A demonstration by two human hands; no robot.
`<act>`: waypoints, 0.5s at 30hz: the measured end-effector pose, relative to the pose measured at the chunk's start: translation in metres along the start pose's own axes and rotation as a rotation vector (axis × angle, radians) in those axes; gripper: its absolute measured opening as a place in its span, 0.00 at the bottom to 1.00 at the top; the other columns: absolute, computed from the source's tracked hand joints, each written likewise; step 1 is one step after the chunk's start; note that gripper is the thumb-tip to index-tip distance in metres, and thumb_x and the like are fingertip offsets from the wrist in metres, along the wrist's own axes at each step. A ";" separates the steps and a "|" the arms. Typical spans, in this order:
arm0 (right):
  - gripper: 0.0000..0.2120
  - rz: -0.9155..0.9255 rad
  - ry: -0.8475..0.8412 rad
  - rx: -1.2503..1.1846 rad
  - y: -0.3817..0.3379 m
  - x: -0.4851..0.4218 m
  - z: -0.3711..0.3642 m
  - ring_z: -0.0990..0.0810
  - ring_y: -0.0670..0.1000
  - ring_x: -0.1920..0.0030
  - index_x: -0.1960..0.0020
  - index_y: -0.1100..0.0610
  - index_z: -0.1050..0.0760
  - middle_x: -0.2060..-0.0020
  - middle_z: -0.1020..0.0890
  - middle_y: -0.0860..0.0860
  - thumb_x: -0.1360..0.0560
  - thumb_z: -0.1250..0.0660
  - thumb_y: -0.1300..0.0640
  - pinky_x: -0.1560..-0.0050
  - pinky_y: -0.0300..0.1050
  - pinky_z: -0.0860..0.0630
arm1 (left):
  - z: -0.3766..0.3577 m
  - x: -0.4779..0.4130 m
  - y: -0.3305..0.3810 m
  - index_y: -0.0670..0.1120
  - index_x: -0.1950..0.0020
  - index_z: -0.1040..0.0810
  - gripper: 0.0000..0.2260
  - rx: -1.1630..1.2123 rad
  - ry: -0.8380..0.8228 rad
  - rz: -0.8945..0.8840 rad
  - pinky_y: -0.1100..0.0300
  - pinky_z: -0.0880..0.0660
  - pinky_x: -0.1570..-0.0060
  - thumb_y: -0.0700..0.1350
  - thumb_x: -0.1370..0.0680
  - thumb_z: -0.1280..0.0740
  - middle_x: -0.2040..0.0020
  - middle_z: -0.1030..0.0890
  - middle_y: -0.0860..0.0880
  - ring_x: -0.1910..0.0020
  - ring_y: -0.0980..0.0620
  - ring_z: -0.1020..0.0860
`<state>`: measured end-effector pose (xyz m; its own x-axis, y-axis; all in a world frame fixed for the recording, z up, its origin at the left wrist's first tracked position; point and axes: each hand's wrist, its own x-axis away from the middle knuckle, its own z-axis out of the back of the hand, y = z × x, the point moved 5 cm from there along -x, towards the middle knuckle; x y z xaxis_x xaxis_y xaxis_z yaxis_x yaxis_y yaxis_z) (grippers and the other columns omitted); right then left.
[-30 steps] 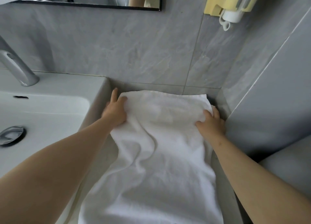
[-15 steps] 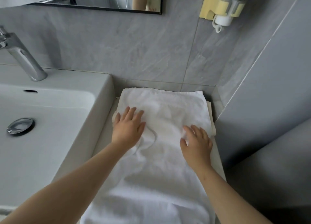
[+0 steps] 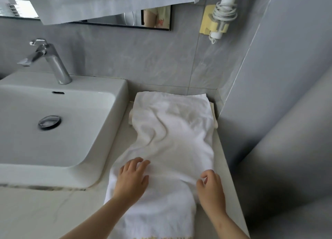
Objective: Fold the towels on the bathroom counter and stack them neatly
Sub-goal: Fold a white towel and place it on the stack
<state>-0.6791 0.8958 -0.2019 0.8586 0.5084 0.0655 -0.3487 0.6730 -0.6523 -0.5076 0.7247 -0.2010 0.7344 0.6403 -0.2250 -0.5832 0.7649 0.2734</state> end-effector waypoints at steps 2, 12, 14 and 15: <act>0.05 0.037 0.086 0.067 0.002 0.016 0.003 0.26 0.57 0.56 0.57 0.55 0.30 0.60 0.28 0.52 0.28 0.34 0.62 0.58 0.47 0.32 | 0.001 0.014 0.001 0.53 0.45 0.29 0.18 0.013 -0.007 -0.007 0.54 0.22 0.60 0.52 0.34 0.42 0.51 0.20 0.50 0.56 0.47 0.18; 0.08 0.011 -0.018 -0.099 0.023 0.094 -0.024 0.24 0.50 0.56 0.55 0.49 0.27 0.59 0.22 0.45 0.26 0.37 0.63 0.56 0.47 0.25 | -0.013 0.086 -0.015 0.55 0.46 0.23 0.17 -0.058 -0.047 -0.154 0.52 0.36 0.40 0.57 0.30 0.42 0.46 0.19 0.50 0.42 0.49 0.27; 0.12 0.011 -0.037 -0.131 0.021 0.106 -0.031 0.22 0.50 0.56 0.51 0.47 0.24 0.59 0.20 0.45 0.27 0.37 0.63 0.56 0.47 0.24 | -0.005 0.099 -0.018 0.55 0.52 0.19 0.16 -0.023 -0.048 -0.115 0.51 0.26 0.46 0.55 0.30 0.42 0.49 0.20 0.50 0.47 0.47 0.22; 0.14 -0.003 -0.059 -0.143 0.021 0.112 -0.035 0.21 0.50 0.55 0.47 0.47 0.23 0.58 0.19 0.46 0.27 0.36 0.63 0.55 0.47 0.24 | 0.000 0.106 -0.019 0.55 0.54 0.18 0.14 0.016 -0.045 -0.101 0.52 0.23 0.52 0.54 0.30 0.42 0.51 0.20 0.50 0.51 0.47 0.20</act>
<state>-0.5773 0.9476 -0.2345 0.8346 0.5400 0.1089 -0.2858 0.5935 -0.7524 -0.4187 0.7774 -0.2298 0.8042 0.5559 -0.2102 -0.4999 0.8240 0.2666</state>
